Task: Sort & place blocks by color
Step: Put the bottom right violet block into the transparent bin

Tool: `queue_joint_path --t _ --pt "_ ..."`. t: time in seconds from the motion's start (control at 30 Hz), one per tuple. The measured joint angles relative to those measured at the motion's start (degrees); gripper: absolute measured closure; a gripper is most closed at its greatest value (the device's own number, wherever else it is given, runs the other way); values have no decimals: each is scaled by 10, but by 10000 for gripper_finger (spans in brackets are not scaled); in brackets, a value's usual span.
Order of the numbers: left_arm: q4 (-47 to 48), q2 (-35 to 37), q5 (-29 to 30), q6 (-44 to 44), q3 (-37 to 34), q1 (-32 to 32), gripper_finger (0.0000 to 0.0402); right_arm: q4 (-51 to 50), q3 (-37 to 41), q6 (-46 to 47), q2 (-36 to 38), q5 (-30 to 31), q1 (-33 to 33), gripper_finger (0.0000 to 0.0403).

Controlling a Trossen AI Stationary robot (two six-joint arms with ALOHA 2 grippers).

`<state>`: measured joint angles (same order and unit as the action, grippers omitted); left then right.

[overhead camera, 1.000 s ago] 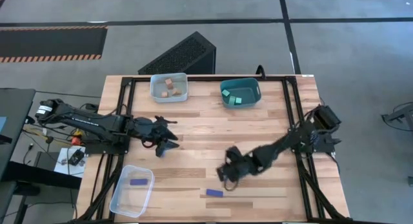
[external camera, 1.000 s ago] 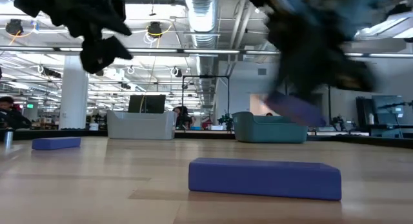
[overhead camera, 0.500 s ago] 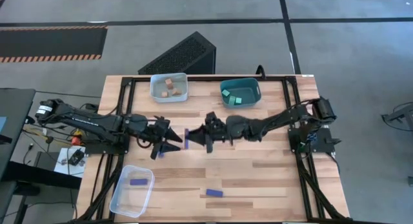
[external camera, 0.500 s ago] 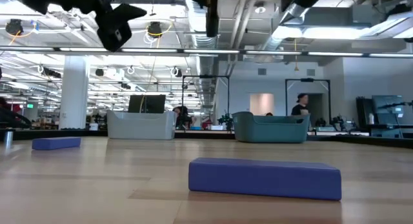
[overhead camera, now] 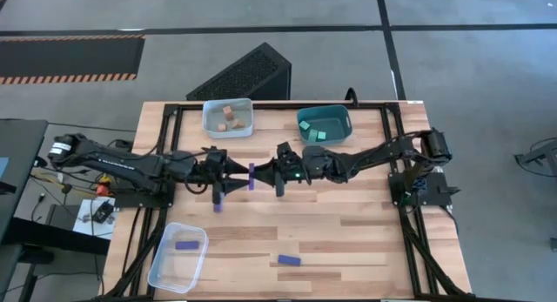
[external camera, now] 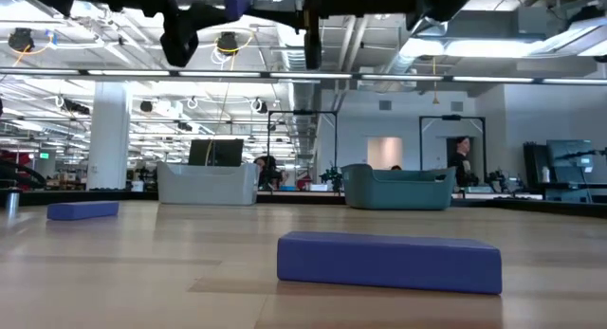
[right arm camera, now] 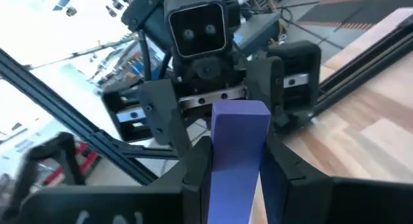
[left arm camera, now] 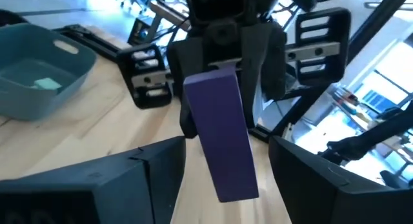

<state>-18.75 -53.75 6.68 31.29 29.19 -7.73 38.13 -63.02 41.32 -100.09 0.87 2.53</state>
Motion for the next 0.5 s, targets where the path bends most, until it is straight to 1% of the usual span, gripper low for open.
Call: queue_joint_path --t 0.13,0.23,0.37,0.5 --pt "2 -27 -4 13 0 21 191 0 0 -9 0 6 -14 306" --pt "-7 -41 -10 50 0 43 201 2 0 -12 0 7 -24 306" --pt "-19 -45 -46 70 0 72 242 1 0 -15 0 0 -24 306" --pt "-23 -38 -73 54 0 94 305 0 0 -19 0 -2 -25 305"
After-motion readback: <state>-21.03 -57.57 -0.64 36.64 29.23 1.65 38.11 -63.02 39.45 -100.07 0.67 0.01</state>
